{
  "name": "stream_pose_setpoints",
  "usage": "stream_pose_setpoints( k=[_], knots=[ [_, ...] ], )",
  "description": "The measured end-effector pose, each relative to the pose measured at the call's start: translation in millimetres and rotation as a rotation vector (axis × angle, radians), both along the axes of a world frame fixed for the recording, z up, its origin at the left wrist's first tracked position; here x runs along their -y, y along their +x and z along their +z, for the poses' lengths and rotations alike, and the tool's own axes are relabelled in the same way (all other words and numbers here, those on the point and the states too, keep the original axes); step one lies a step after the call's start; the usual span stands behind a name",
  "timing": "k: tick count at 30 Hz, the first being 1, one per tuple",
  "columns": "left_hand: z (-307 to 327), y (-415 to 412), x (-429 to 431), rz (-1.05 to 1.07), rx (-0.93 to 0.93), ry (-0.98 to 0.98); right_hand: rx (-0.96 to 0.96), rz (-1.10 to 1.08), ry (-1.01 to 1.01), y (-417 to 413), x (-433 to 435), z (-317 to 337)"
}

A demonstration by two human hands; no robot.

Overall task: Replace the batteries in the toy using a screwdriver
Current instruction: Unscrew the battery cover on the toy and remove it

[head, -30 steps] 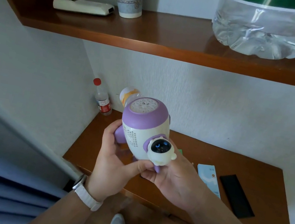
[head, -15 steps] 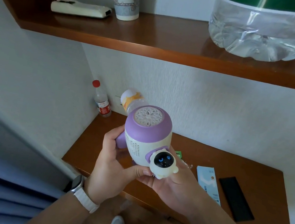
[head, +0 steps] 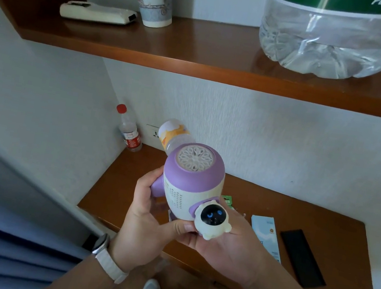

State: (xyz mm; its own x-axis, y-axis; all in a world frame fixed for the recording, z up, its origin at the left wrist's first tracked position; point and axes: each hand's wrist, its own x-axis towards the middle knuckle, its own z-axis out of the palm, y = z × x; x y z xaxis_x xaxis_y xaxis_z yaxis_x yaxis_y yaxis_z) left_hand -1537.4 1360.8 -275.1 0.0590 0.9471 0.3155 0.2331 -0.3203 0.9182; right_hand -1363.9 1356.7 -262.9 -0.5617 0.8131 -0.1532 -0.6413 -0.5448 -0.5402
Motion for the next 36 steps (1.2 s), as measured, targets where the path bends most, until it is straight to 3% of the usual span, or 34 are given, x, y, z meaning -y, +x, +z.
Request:
stream_pose_setpoints(
  k=[4,7,10,12,14,18,22,36],
  knots=[
    [-1,5,2,0.037,0.088,-0.069,0.107,0.011,-0.189,-5,-10,-7],
    [-5,7,4,0.103,0.196,-0.173,0.3,0.012,-0.094,-8,-11,-7],
    [-11,8,3,0.175,0.312,-0.3,0.671,0.022,0.114,-6,-9,-9],
    [-11,8,2,0.205,0.395,-0.381,0.979,0.027,0.407,-1,-10,-9],
    [-10,7,2,0.229,0.473,-0.44,1.13,-0.074,0.644,4,-10,-12],
    [-5,2,0,0.252,0.562,-0.497,1.192,-0.417,0.979,1,-15,-20],
    [1,-8,-5,0.246,0.545,-0.498,1.228,-0.53,1.053,-14,-21,-20],
    [-2,-85,-48,0.24,0.549,-0.588,1.263,-0.338,0.877,-95,-45,1]
  ],
)
